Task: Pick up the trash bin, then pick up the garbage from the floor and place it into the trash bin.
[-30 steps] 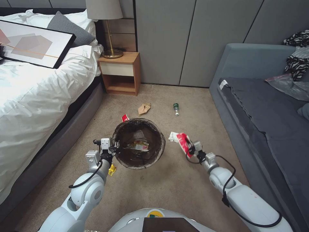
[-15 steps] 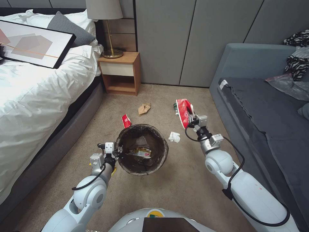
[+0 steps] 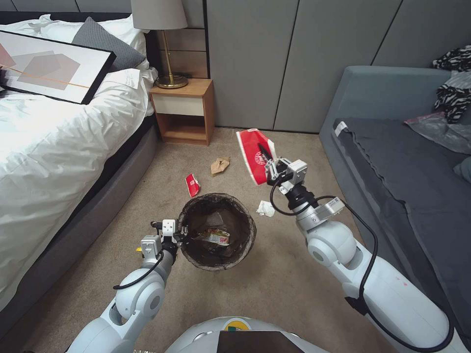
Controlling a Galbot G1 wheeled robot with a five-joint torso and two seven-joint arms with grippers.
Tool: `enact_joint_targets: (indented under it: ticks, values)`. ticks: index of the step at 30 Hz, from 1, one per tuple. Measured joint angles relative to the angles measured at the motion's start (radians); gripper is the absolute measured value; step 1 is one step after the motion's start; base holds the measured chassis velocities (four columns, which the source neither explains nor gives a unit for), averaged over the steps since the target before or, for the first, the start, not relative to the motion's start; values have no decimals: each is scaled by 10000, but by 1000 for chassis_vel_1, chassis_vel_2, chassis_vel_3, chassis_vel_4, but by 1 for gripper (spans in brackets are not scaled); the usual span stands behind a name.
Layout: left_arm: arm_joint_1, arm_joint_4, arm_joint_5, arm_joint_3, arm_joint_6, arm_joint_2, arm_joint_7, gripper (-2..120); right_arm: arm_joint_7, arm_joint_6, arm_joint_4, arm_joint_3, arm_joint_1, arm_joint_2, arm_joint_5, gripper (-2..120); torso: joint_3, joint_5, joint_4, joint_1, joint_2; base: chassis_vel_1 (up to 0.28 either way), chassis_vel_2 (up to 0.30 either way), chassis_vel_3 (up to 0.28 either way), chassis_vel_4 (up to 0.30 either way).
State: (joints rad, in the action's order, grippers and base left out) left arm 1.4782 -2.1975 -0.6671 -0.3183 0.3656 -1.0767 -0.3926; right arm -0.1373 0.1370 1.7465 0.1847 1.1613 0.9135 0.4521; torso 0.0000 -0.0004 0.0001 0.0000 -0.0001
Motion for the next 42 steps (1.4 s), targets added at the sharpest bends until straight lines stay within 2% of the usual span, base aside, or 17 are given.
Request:
enact_joint_targets:
  ticks: [1, 3, 14, 36, 42]
  values:
    - [23, 21, 0, 52, 47, 46, -27, 3, -518, 94, 655, 78, -183, 77, 8, 0, 0, 4, 0, 0, 0, 0, 0, 0, 0]
    - [54, 29, 0, 89, 139, 98, -59, 3, -812, 172, 1330, 101, -393, 100, 145, 0, 0, 4, 0, 0, 0, 0, 0, 0, 0]
    - [21, 191, 46, 257, 313, 101, -151, 3, -616, 422, 2852, -307, -801, -64, 508, 0, 0, 2, -1, -1, 0, 0, 0, 0, 0]
    - [1, 314, 122, 294, 349, 64, -185, 3, 363, 520, 3951, -960, -1307, -419, 1146, 0, 0, 2, 0, 0, 0, 0, 0, 0, 0]
    - [-27, 367, 132, 303, 357, 50, -186, 3, 957, 519, 4387, -1500, -1395, -677, 1312, 0, 0, 3, -1, 0, 0, 0, 0, 0, 0]
